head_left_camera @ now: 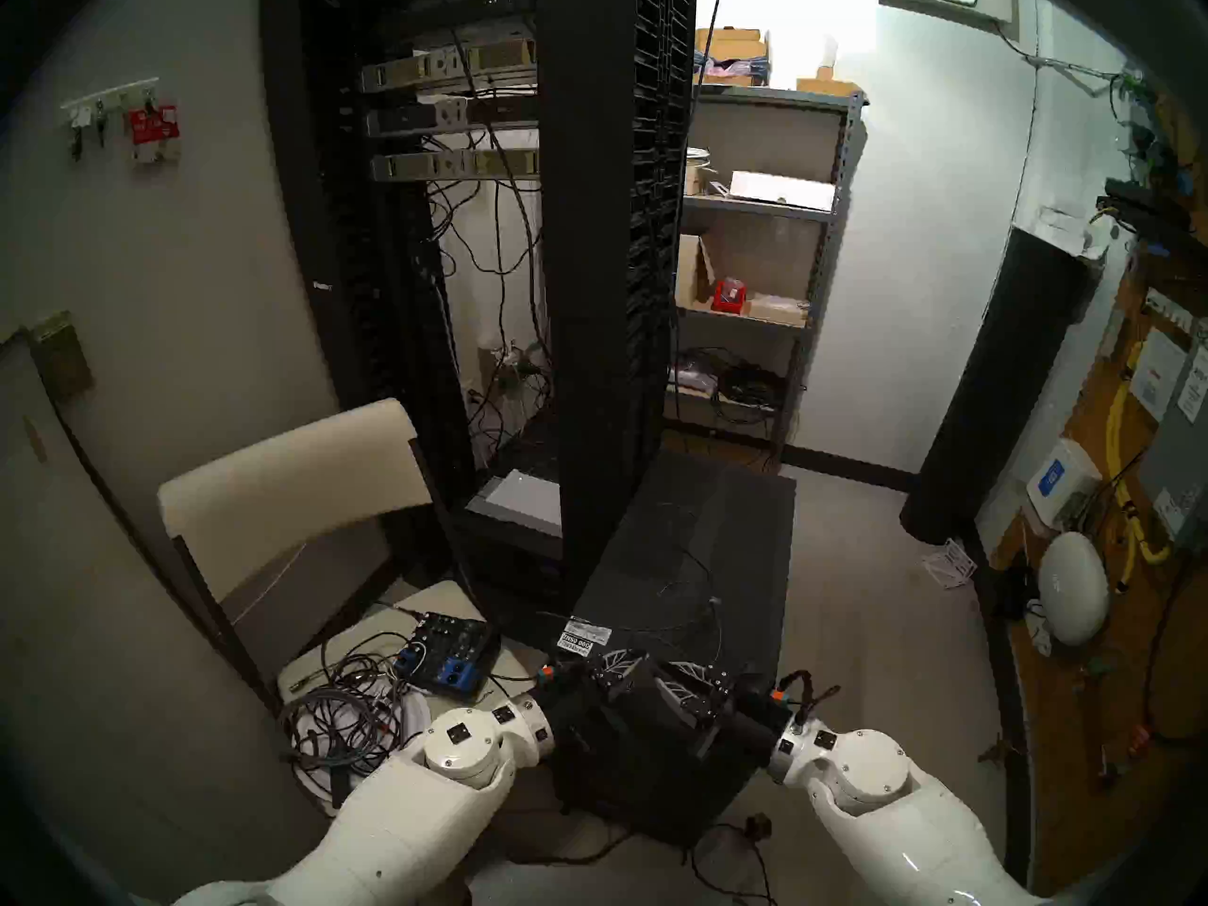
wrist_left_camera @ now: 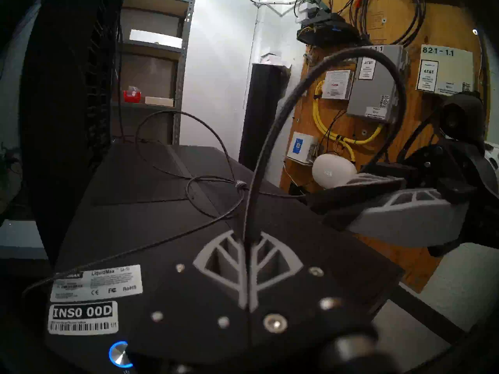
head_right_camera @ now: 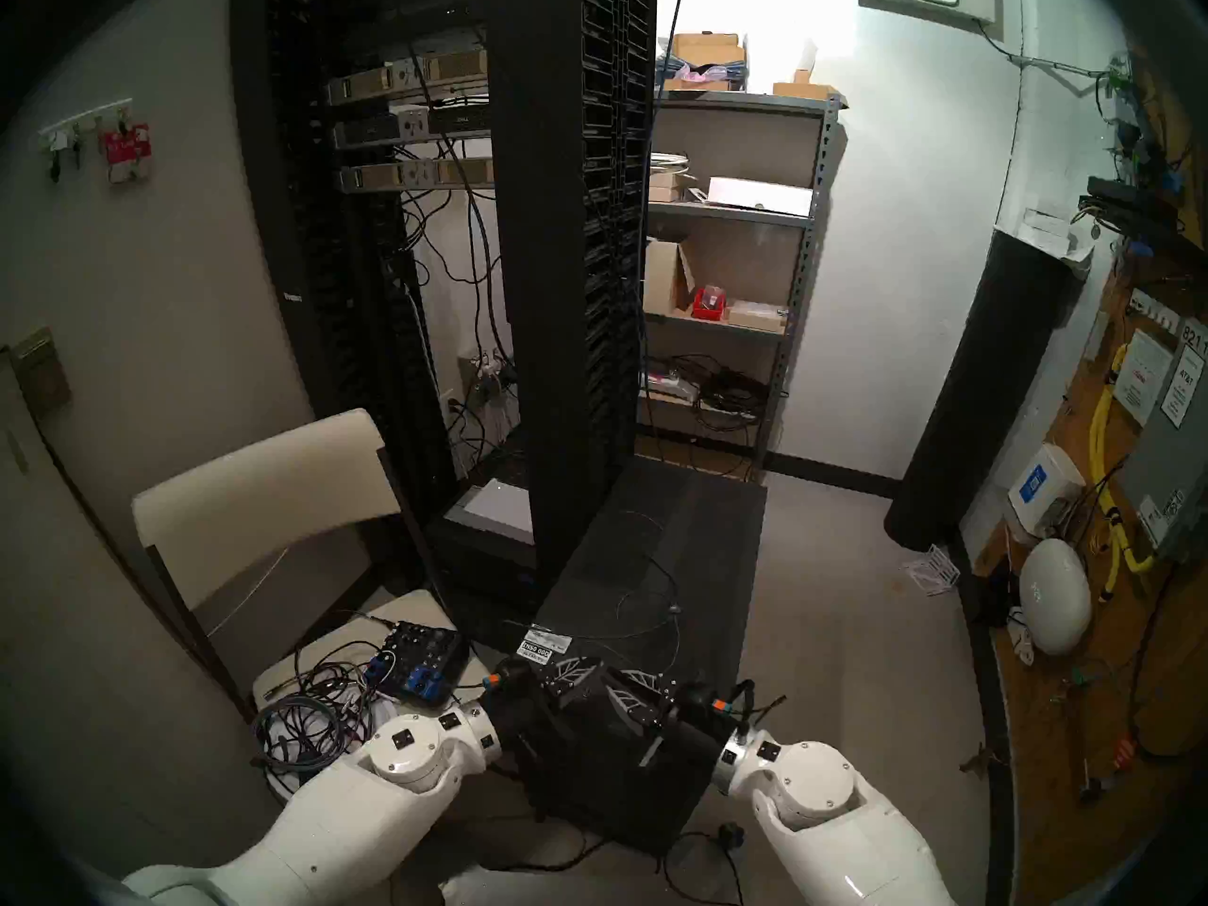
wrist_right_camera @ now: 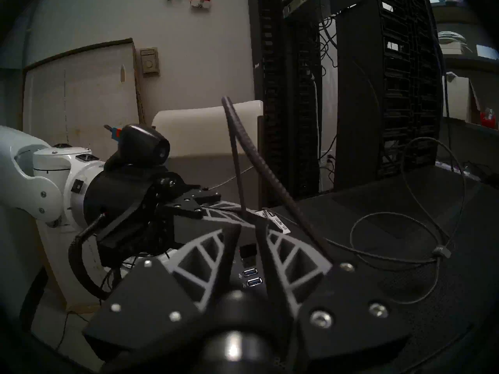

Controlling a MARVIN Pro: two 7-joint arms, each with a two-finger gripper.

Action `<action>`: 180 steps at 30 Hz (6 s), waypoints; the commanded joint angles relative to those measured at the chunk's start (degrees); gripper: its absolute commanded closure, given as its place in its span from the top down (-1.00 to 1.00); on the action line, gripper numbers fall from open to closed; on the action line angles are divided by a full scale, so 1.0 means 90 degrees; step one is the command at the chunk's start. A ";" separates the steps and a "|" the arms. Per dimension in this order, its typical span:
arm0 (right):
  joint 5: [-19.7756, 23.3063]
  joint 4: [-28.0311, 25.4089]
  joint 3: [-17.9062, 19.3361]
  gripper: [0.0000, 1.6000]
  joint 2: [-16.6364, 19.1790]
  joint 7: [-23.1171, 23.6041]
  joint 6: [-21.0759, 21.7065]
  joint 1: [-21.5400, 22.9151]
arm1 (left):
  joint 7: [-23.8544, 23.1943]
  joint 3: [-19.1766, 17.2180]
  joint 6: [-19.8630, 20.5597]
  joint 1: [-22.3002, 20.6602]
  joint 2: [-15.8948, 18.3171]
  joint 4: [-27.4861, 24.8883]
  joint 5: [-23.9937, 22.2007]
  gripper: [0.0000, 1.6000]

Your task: Insert the cable into the workstation's USB slot

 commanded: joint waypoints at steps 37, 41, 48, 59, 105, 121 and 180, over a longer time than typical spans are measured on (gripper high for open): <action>0.0049 -0.0173 0.0144 -0.02 -0.0107 0.0041 0.0105 -0.0037 | -0.0005 -0.0019 -0.0221 -0.0008 -0.0222 0.0287 -0.0049 -1.00; 0.0053 -0.0185 0.0156 -0.03 -0.0117 0.0045 0.0093 -0.0055 | -0.0019 0.0005 -0.0260 -0.0040 -0.0227 0.0337 -0.0058 -1.00; 0.0036 -0.0242 0.0176 -0.02 -0.0123 0.0032 0.0095 -0.0111 | 0.0028 0.0046 -0.0368 -0.0046 -0.0221 0.0379 -0.0022 -1.00; 0.0010 -0.0264 0.0187 -0.02 -0.0148 0.0048 0.0073 -0.0157 | 0.0021 0.0064 -0.0521 -0.0146 -0.0202 0.0495 0.0040 -1.00; 0.0043 -0.0092 0.0176 -0.01 -0.0297 0.0081 0.0105 0.0010 | -0.0432 0.0094 -0.0503 -0.0564 -0.0213 0.1127 -0.0050 -1.00; 0.0069 -0.0017 0.0228 -0.02 -0.0321 0.0159 0.0097 0.0038 | -0.0524 0.0109 -0.0297 -0.0369 -0.0093 0.0809 -0.0115 -1.00; 0.0026 -0.0199 0.0325 -0.02 -0.0447 0.0096 0.0047 -0.0217 | -0.0639 0.0210 -0.0408 -0.0467 -0.0082 0.0996 0.0054 -1.00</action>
